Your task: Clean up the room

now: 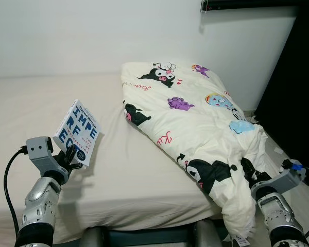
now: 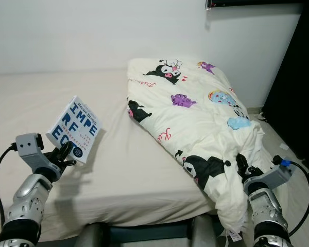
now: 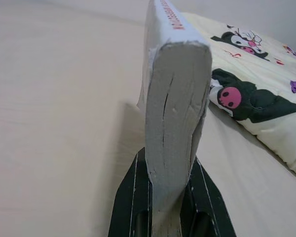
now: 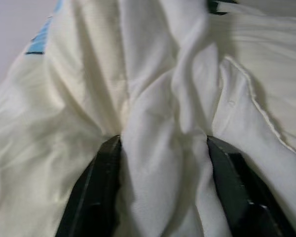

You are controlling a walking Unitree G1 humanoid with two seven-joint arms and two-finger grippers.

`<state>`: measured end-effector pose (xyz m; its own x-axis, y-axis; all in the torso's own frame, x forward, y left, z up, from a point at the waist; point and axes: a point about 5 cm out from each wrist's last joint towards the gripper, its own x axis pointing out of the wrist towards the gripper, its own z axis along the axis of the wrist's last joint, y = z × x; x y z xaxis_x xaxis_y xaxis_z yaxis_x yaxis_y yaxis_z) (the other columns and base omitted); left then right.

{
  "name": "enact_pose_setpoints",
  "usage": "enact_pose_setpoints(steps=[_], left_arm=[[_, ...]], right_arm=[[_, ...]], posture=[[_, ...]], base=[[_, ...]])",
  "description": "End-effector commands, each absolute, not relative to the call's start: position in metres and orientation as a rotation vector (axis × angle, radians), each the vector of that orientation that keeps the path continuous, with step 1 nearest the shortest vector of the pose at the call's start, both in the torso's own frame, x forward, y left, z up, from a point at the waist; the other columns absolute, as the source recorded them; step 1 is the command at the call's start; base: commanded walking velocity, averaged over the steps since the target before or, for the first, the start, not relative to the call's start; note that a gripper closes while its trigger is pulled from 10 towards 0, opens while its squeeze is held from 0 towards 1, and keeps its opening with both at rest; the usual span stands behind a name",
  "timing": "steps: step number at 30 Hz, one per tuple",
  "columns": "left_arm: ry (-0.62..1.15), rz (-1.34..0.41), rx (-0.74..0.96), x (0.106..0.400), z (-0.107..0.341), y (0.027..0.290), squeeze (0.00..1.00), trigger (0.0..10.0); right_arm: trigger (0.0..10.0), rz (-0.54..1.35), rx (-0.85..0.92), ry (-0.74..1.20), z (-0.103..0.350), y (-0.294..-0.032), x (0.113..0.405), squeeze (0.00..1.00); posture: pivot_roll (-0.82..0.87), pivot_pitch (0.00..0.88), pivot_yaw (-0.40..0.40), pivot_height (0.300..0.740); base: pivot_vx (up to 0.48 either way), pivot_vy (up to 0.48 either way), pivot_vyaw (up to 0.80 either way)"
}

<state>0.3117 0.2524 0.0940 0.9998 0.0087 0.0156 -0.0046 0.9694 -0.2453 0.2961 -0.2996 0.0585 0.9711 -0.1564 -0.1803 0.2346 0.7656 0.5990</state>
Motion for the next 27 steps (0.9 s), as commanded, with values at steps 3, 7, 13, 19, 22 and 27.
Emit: enact_pose_setpoints(steps=[3,7,13,19,22,27], left_arm=[[-0.042,0.019,-0.224,0.316,0.104,0.259,0.00,10.0],[-0.044,0.034,-0.211,0.318,0.106,0.259,0.00,10.0],[-0.070,0.122,-0.132,0.324,0.120,0.266,0.00,10.0],[-0.146,0.216,-0.077,0.331,0.147,0.275,0.00,10.0],[-0.220,0.282,0.003,0.337,0.172,0.275,0.00,10.0],[-0.254,0.277,0.039,0.342,0.182,0.262,0.00,10.0]], right_arm=[[0.0,-0.151,0.660,0.167,0.055,-0.286,0.301,0.00],[0.0,-0.153,0.645,0.190,0.056,-0.284,0.303,0.00],[0.0,-0.053,0.615,0.154,0.069,-0.273,0.312,0.00],[0.0,0.306,0.507,0.129,0.083,-0.222,0.319,0.00],[0.0,0.769,0.369,0.195,0.082,-0.145,0.302,0.00],[0.0,1.125,0.257,0.365,0.057,-0.092,0.267,0.00]], posture=[[0.05,0.036,0.029,0.520],[0.05,0.031,0.027,0.520],[0.04,0.024,0.023,0.520],[0.04,0.013,0.020,0.520],[0.03,0.004,0.016,0.520],[0.03,0.000,0.006,0.520]], base=[[0.000,0.000,0.00],[0.000,0.000,0.00],[0.000,0.000,0.00],[0.000,0.000,0.00],[0.000,0.000,0.00],[0.000,0.000,0.00]])
